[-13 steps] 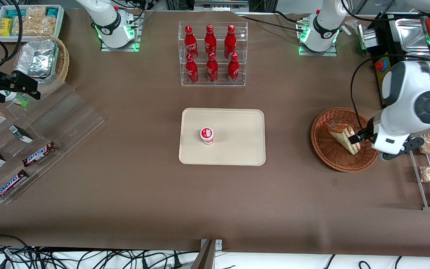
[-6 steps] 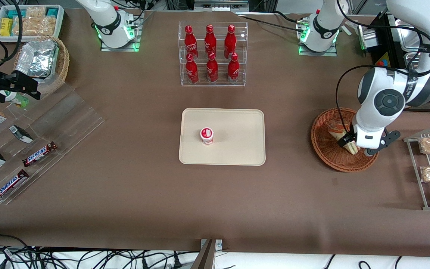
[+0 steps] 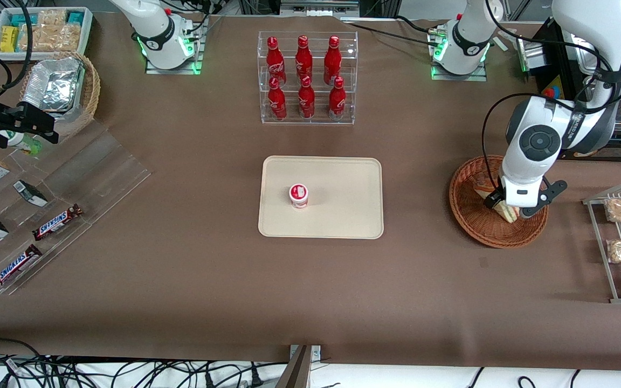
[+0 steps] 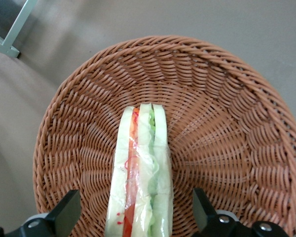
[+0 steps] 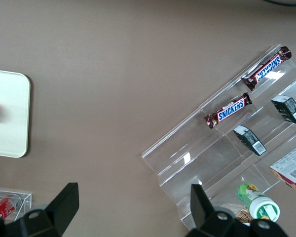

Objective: Place sandwich from basket to tray
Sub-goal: 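Close the left gripper on the sandwich and lift it from the basket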

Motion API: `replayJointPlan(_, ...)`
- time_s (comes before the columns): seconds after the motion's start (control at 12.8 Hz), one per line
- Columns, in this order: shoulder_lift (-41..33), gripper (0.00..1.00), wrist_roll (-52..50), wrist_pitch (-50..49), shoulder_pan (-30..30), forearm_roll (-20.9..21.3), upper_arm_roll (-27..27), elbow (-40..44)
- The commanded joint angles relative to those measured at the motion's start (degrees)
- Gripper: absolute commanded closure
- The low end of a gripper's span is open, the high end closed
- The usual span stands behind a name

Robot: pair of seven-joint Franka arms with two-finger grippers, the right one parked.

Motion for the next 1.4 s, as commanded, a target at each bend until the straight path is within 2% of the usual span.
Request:
replayJointPlan(0.0, -2.2, 0.0, -1.6, 0.8, 0.1, 1.7, -0.2, -2.4)
replayJointPlan(0.78, -1.8, 0.0, -4.5, 1.2, -0.2, 1.7, -0.6, -3.4)
replayJointPlan(0.86, -1.8, 0.04, -4.5, 1.2, -0.2, 1.7, -0.6, -3.5)
replayJointPlan(1.01, -1.7, 0.38, -4.5, 0.9, -0.3, 1.7, -0.7, -3.6)
replayJointPlan(1.09, -1.7, 0.5, -4.3, 0.8, -0.3, 1.7, -0.7, -3.6)
replayJointPlan(1.32, -1.9, 0.61, -3.2, 0.3, 0.0, 1.7, -0.6, -3.6)
